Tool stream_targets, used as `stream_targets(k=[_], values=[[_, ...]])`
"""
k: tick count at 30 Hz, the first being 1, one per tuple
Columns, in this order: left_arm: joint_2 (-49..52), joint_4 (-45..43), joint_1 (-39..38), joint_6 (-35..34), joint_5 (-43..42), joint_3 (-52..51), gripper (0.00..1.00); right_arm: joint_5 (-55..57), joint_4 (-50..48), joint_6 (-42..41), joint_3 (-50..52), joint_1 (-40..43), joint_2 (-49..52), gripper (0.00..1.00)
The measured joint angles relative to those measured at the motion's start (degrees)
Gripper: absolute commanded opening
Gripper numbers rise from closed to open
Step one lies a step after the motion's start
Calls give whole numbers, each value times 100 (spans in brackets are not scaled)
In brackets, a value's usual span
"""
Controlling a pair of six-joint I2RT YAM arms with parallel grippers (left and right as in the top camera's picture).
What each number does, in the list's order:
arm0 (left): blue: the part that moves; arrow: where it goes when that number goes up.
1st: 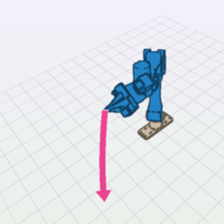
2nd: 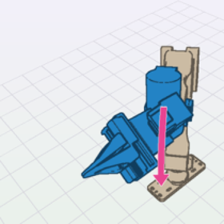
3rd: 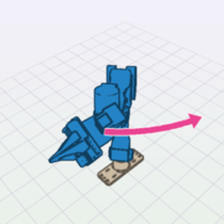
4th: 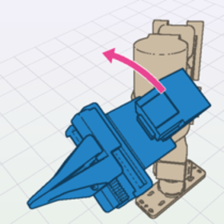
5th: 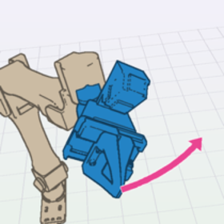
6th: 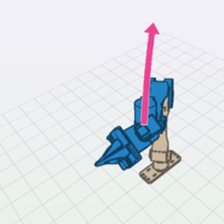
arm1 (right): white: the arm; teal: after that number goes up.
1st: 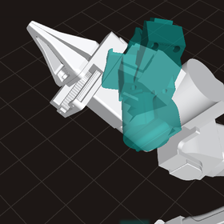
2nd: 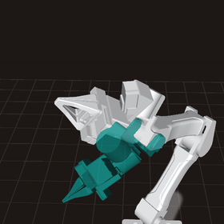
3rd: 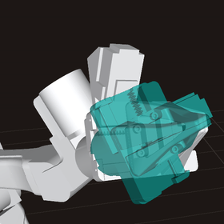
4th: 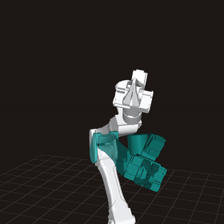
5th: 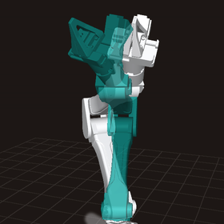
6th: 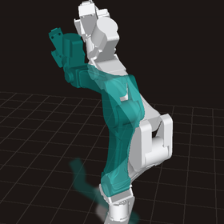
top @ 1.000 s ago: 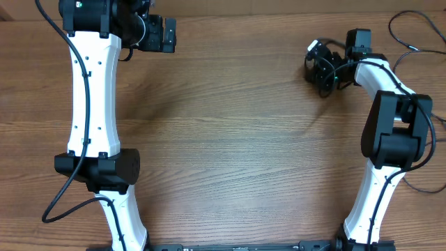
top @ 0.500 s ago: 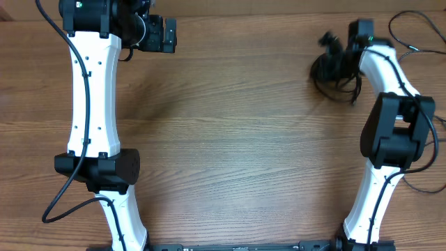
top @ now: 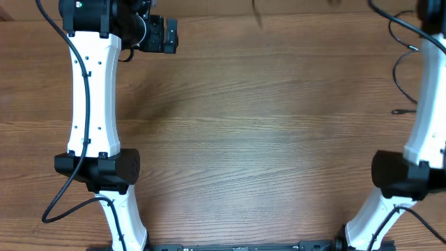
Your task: Untangle cables
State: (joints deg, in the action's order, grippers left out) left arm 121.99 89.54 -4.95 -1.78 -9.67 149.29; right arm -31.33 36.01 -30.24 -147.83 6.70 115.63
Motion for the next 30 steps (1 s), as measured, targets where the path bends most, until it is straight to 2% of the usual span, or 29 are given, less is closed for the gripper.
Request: stream_targets(k=[3,7,10,14,27,28,29,30], values=[[0,48,0,0,-13,0,100,262,98,236,-44,2,-83,4],[0,92,0,0,-17,0,100,656,1104,743,-15,2,83,4],[0,96,0,0,-17,0,100,955,1985,772,61,7,280,4],[0,94,0,0,-17,0,100,1128,2603,662,116,7,402,3],[0,131,0,0,-17,0,100,1589,2846,667,192,4,400,4],[0,133,0,0,-17,0,100,1707,2898,682,192,7,400,10],[0,142,0,0,-17,0,100,1869,2973,680,199,7,402,36],[0,146,0,0,-17,0,100,1996,3027,680,214,4,402,79]])
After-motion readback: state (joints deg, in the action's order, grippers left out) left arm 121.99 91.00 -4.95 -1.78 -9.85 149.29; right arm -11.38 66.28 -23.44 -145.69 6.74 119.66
